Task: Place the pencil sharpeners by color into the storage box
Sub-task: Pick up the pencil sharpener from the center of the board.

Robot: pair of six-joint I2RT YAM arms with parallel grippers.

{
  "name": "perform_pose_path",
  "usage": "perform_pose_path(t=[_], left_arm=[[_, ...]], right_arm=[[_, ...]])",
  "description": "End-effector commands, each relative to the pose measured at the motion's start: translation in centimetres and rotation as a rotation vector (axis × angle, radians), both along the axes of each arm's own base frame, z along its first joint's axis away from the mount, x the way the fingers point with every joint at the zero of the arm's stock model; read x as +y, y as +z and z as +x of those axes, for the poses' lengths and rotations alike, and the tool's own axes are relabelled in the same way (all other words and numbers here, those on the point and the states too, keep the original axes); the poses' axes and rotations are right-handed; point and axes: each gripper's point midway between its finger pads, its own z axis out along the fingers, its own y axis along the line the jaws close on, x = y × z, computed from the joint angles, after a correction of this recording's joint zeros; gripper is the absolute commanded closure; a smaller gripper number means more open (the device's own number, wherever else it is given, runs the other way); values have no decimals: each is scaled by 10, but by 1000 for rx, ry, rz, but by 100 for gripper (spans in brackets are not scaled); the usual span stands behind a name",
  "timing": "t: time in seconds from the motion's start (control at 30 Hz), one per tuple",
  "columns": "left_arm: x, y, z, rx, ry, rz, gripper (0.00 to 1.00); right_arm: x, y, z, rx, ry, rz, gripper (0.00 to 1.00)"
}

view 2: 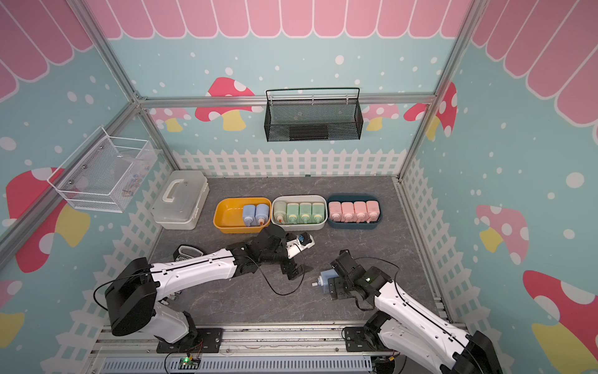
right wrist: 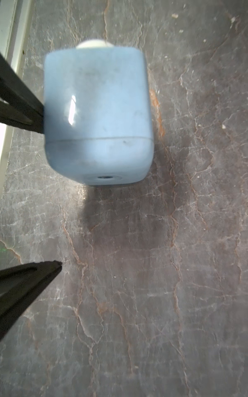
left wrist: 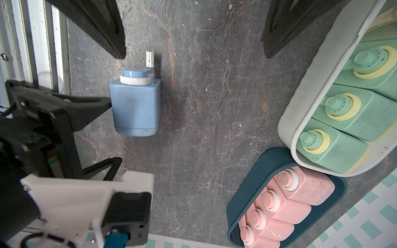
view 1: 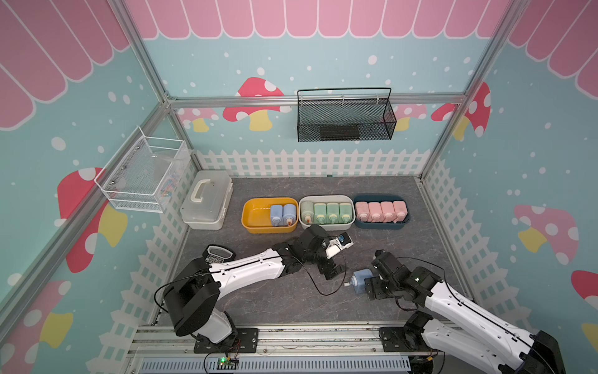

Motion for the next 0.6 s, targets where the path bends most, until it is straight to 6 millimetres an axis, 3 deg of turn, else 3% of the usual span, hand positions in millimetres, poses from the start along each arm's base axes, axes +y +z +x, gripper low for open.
perform_pose_path(t=[0.0, 0.33, 0.57], left_arm=[[-12, 1, 2, -6, 33, -1, 1], [-22, -6, -19, 42, 22, -26, 1], [-49, -14, -33, 41, 95, -22, 1]], right_arm=[[-1, 10, -2, -21, -7, 27, 5], [7, 38, -6, -107, -24, 177, 4], [-18, 63, 12, -294, -210, 202, 3]])
